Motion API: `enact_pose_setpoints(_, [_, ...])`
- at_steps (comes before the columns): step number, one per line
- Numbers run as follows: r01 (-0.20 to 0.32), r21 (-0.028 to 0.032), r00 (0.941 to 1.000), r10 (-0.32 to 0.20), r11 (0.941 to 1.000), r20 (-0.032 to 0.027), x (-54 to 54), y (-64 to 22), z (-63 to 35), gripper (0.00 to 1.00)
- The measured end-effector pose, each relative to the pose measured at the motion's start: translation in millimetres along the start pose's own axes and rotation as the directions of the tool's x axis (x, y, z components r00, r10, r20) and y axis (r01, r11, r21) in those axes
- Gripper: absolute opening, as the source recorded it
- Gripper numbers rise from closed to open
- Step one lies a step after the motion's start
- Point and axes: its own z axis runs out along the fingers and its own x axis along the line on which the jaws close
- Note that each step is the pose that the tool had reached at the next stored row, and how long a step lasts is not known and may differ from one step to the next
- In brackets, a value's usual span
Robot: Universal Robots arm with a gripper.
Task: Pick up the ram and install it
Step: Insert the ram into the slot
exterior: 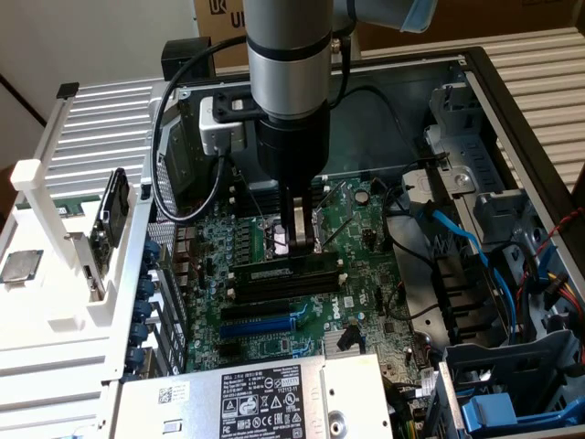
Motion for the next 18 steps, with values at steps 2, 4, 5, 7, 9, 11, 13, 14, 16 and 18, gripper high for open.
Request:
enact_pose_setpoints(2, [0.0,0.0014,1.0,0.0,1.0,0.0,0.0,0.9,0.0,0.13])
enact_pose_setpoints(4, [0.0,0.0025,1.0,0.0,1.0,0.0,0.0,1.3,0.1,0.13])
enact_pose_setpoints(5, [0.0,0.0037,1.0,0.0,1.0,0.0,0.0,1.4,0.0,0.13])
enact_pose_setpoints(7, [-0.001,0.0071,1.0,0.001,1.0,0.0,0.0,1.6,0.1,0.13])
enact_pose_setpoints(9, [-0.002,0.0124,1.0,0.002,0.9999,-0.0001,0.0,2.0,0.1,0.13])
enact_pose_setpoints(11, [-0.005,0.0165,1.0,0.005,0.9999,-0.0001,0.0,2.7,0.1,0.13])
enact_pose_setpoints(13, [-0.005,0.0168,1.0,0.005,0.9998,0.0,0.0,3.0,0.3,0.13])
enact_pose_setpoints(14, [-0.005,0.0169,1.0,0.005,0.9998,0.0,-0.1,3.1,0.3,0.13])
enact_pose_setpoints(16, [-0.009,0.0168,1.0,0.009,0.9998,0.0,0.0,3.5,0.5,0.13])
enact_pose_setpoints(18, [-0.015,0.0166,0.9999,0.015,0.9998,0.0001,0.0,3.9,0.7,0.13])
